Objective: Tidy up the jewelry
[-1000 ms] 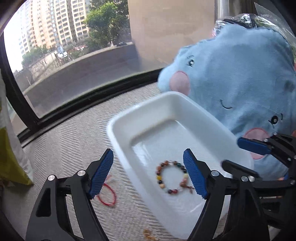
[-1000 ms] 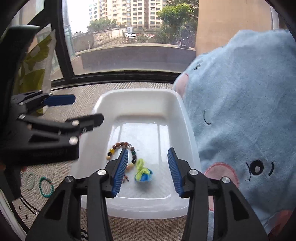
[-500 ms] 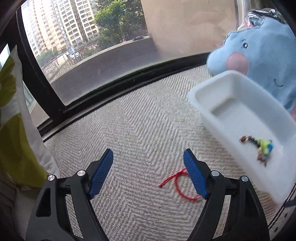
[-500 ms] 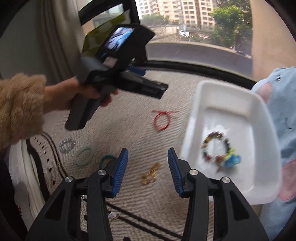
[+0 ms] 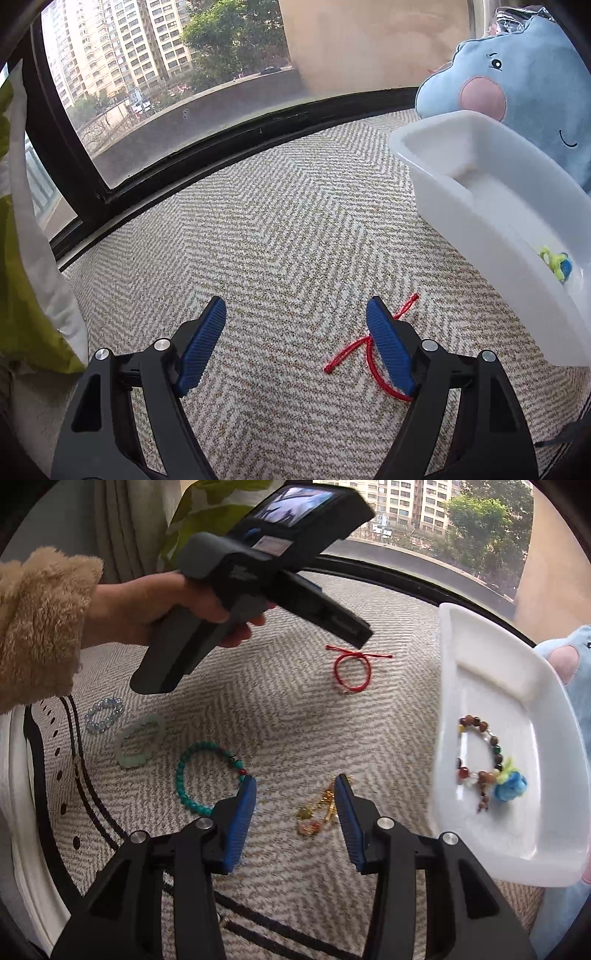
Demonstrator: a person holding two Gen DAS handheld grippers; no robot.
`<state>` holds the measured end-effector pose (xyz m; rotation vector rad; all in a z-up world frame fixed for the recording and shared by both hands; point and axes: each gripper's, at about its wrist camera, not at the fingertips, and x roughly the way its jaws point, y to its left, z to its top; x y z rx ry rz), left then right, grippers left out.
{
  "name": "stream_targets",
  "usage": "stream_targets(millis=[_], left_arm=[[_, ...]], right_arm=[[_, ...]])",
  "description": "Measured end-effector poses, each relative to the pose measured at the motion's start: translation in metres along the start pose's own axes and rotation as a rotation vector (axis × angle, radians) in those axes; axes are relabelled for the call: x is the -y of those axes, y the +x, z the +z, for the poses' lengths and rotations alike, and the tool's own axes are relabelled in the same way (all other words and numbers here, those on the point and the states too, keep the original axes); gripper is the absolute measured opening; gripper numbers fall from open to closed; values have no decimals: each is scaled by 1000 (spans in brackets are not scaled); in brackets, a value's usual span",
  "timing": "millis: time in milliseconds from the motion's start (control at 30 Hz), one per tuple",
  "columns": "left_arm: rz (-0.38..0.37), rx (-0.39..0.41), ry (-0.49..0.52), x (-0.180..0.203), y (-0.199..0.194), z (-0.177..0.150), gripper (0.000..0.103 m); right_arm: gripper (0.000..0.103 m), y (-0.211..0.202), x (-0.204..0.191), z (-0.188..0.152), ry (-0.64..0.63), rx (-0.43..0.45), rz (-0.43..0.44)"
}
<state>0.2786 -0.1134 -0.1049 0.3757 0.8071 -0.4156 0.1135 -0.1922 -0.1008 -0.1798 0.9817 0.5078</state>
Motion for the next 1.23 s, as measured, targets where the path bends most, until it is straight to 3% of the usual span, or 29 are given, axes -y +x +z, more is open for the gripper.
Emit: stream_targets(millis=[433, 633, 733, 800, 867, 933, 1000, 1033, 1067, 1233], left_arm=[[-31, 7, 58, 11, 8, -7, 77], [-131, 20, 116, 23, -1, -15, 77], [-136, 0, 176, 34, 0, -20, 77], [-151, 0, 175, 39, 0, -22, 71], [-198, -1, 161, 39, -2, -23, 53], [-224, 6, 159, 40, -5, -26, 44], [-248, 7, 149, 42, -6, -27, 35], [-268, 2, 137, 42, -6, -27, 14], [-258, -8, 137, 42, -5, -28, 4], [-266, -5, 127, 40, -5, -30, 4]], right_arm=[[41, 36, 1, 0, 23, -47, -63], [39, 33, 7, -5, 31, -40, -49], [39, 30, 11, -8, 24, -40, -50], [36, 28, 10, -12, 28, -40, -49], [30, 27, 11, -14, 29, -38, -55], [25, 25, 16, -15, 32, -36, -60], [13, 25, 20, -18, 38, -34, -68], [8, 24, 23, -19, 45, -34, -75], [5, 25, 24, -19, 51, -34, -79], [5, 24, 28, -21, 46, -30, -80]])
